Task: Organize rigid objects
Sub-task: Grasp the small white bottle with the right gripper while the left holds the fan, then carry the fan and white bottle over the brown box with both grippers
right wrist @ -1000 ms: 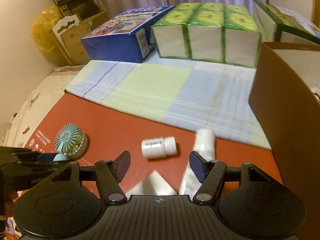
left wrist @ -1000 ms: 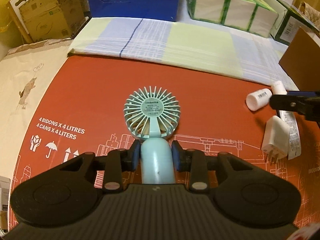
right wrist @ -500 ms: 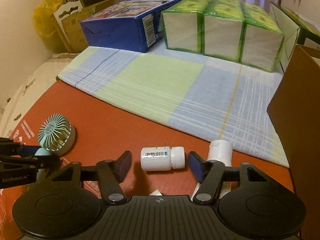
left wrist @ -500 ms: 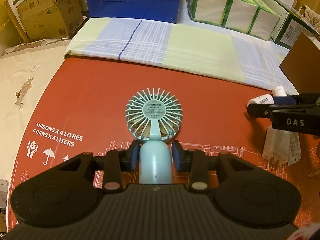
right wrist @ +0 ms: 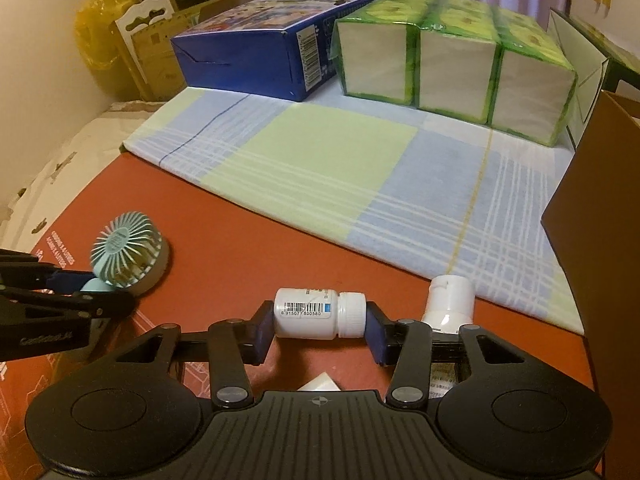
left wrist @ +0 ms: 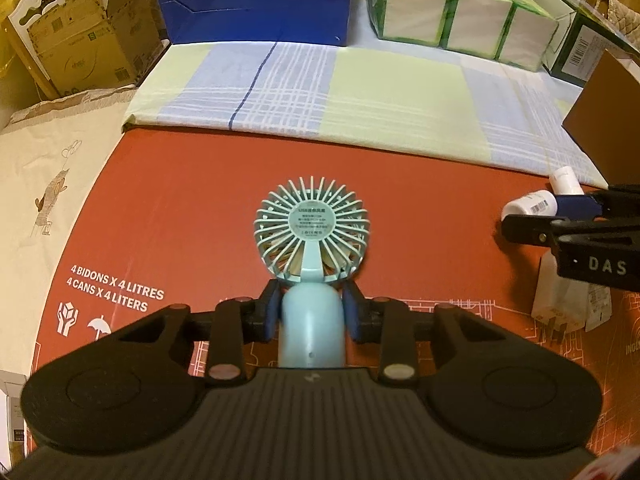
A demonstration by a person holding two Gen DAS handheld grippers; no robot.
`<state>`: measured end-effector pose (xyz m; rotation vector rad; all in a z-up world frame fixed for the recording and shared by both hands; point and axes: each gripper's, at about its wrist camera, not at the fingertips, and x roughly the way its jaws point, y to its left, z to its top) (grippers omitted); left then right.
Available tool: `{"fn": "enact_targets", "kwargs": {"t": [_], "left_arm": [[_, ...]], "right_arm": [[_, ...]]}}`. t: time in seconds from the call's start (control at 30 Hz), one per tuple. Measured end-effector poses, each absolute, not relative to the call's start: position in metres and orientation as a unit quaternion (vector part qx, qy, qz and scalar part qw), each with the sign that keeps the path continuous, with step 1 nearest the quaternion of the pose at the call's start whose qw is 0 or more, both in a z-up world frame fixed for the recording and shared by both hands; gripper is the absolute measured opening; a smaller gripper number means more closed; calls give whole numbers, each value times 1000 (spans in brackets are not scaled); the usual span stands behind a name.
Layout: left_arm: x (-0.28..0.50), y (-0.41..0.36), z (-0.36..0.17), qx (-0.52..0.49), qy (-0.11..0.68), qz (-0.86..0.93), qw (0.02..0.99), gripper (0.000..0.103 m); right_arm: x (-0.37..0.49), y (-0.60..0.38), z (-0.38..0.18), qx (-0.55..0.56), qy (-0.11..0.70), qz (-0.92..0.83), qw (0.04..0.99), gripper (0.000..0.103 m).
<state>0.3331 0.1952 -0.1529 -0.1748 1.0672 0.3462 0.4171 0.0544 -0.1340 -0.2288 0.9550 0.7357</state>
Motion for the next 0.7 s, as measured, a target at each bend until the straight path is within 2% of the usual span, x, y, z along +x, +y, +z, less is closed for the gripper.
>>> {"fn": "enact_targets", "kwargs": {"t": [0.7], "left_arm": [[317,167,-127,-64,491,124,860,28]], "right_arm": [[385,19,-101,-77,441,341,827,44]]}}
